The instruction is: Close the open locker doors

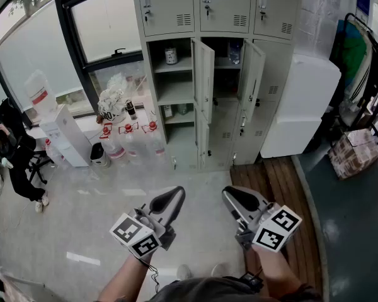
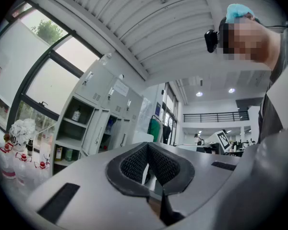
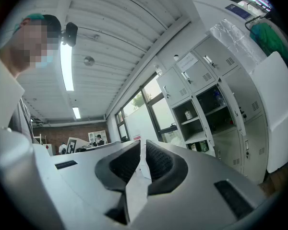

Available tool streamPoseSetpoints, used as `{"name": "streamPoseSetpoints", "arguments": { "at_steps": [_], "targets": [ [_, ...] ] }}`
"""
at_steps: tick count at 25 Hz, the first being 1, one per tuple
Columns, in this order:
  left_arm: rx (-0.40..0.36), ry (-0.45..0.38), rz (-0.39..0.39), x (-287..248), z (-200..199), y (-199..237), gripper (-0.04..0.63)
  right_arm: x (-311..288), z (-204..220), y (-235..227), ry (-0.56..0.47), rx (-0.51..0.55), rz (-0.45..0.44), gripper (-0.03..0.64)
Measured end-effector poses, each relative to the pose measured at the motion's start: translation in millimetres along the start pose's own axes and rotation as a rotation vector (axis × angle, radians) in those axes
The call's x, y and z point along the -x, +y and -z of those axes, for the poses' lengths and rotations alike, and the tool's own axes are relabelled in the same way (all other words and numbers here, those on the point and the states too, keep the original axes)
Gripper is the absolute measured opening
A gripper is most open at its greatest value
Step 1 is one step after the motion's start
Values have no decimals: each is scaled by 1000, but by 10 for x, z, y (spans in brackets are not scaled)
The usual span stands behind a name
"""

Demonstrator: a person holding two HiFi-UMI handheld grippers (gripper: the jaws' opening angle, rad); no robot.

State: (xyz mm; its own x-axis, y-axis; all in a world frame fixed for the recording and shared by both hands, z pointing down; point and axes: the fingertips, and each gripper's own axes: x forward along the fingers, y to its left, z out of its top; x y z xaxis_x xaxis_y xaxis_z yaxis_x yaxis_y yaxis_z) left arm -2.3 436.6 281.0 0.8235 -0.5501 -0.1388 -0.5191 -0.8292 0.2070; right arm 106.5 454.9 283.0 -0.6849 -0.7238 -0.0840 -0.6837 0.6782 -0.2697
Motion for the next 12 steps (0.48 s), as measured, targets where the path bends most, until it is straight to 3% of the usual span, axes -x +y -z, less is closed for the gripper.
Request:
{"name": "streamPoseSetpoints", "arguments": {
  "at_steps": [12],
  "targets": [
    [0, 1, 7, -45, 18, -61, 8, 38, 1, 11, -1, -2, -8, 40]
  ]
}}
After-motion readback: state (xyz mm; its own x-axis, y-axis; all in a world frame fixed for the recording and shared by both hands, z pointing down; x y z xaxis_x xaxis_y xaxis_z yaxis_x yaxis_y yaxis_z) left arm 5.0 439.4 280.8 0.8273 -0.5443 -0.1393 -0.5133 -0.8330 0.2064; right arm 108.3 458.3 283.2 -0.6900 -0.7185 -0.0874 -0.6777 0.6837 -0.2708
